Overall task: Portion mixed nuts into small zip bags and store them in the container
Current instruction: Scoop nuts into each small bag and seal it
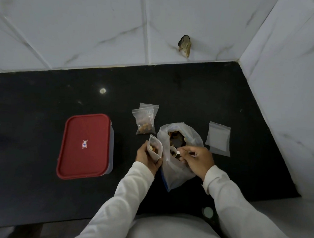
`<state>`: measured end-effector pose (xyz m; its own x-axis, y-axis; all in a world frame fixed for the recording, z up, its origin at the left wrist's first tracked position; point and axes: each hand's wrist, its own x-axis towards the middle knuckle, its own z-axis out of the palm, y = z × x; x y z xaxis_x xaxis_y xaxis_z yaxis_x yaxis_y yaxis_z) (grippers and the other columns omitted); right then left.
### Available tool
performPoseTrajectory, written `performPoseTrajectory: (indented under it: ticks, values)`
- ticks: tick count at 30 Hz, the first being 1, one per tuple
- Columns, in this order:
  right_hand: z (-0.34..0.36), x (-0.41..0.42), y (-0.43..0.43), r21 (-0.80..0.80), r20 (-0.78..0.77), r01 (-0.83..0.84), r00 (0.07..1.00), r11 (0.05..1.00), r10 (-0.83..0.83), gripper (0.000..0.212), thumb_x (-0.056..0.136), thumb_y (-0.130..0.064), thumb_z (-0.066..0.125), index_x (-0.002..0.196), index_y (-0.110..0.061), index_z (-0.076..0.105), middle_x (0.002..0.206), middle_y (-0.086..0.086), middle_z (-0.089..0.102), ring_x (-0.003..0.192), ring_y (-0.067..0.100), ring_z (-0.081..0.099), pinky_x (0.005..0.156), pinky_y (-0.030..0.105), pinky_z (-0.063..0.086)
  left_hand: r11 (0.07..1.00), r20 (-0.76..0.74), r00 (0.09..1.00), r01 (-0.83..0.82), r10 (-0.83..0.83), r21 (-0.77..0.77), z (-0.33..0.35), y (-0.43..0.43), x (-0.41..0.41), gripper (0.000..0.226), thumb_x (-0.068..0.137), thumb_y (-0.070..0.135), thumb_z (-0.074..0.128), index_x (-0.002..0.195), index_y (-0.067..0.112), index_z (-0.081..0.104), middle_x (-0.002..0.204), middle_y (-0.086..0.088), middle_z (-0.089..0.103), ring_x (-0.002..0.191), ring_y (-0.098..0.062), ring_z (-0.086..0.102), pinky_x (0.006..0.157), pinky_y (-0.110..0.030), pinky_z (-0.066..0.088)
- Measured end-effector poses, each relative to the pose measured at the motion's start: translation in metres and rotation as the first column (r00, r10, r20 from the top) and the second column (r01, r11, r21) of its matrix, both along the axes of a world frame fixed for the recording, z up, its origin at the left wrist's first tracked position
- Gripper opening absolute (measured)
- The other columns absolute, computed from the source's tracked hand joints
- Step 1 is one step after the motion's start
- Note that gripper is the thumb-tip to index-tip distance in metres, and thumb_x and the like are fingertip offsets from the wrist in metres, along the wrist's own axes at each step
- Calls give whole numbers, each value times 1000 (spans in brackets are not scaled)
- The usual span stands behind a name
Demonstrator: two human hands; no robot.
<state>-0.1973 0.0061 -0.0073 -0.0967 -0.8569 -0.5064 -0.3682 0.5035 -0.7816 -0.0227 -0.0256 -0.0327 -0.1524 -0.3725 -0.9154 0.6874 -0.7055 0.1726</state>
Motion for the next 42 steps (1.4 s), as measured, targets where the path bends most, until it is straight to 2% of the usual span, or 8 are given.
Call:
performPoseTrajectory:
  ticks: [11, 16, 21, 25, 29, 35, 40, 42]
  values:
    - [22, -18, 17, 11, 236, 324, 918, 946, -317, 14, 91, -17, 64, 99, -21, 75, 81, 3, 73, 81, 16, 66, 86, 34, 55, 995, -24, 1000, 10, -13, -96, 7, 3, 3, 36, 94, 39, 55, 118, 14, 65, 105, -14, 68, 93, -29, 65, 66, -39, 54]
    - [59, -5, 21, -85, 326, 324, 902, 942, -281, 15, 90, -17, 64, 98, -23, 75, 83, 3, 73, 80, 15, 67, 82, 32, 55, 994, -28, 999, 21, -25, -110, 5, 4, 7, 39, 93, 40, 56, 123, 15, 64, 107, -14, 69, 95, -30, 66, 66, -39, 56]
    - [78, 22, 23, -182, 319, 236, 932, 954, -170, 15, 90, -16, 64, 100, -22, 74, 82, 1, 73, 74, 7, 68, 69, 18, 54, 995, -39, 999, 21, -25, -101, 7, 5, 11, 37, 94, 40, 56, 119, 15, 65, 116, -16, 67, 105, -32, 64, 87, -43, 55]
    - [77, 38, 24, -385, 105, 81, 993, 919, -44, 15, 92, -21, 62, 102, -26, 72, 80, -5, 73, 75, 6, 69, 70, 15, 54, 996, 0, 999, 47, -47, -71, 5, 5, 11, 39, 90, 43, 59, 119, 18, 66, 115, -15, 69, 104, -33, 65, 74, -41, 58]
    - [63, 44, 26, -609, -217, -177, 975, 773, 52, 18, 94, -19, 61, 107, -16, 73, 90, -8, 71, 78, 4, 68, 72, 18, 55, 996, -15, 1000, 11, -12, -86, 1, 7, 11, 45, 89, 43, 60, 125, 15, 64, 112, -15, 71, 99, -31, 68, 59, -35, 58]
    - [47, 53, 30, -681, -514, -444, 856, 582, 52, 29, 82, 1, 70, 109, -9, 73, 98, 5, 73, 85, 13, 69, 80, 22, 56, 992, -84, 996, -35, 25, -119, 7, 8, 11, 43, 92, 39, 58, 124, 10, 64, 96, -15, 72, 80, -28, 70, 53, -31, 57]
    - [35, 54, 34, -690, -612, -529, 791, 495, -8, 31, 78, 0, 69, 108, -5, 71, 95, 11, 73, 79, 21, 70, 75, 28, 59, 995, -108, 994, -27, 16, -94, 10, 6, 13, 44, 94, 39, 56, 126, 10, 62, 99, -16, 71, 83, -29, 69, 51, -30, 57]
    - [34, 54, 34, -712, -655, -576, 751, 402, -82, 22, 93, -11, 55, 100, -2, 74, 87, 12, 73, 71, 21, 71, 69, 29, 60, 997, -109, 994, -16, 8, -74, 10, 5, 13, 45, 93, 41, 57, 127, 12, 61, 105, -17, 69, 87, -30, 68, 51, -31, 57]
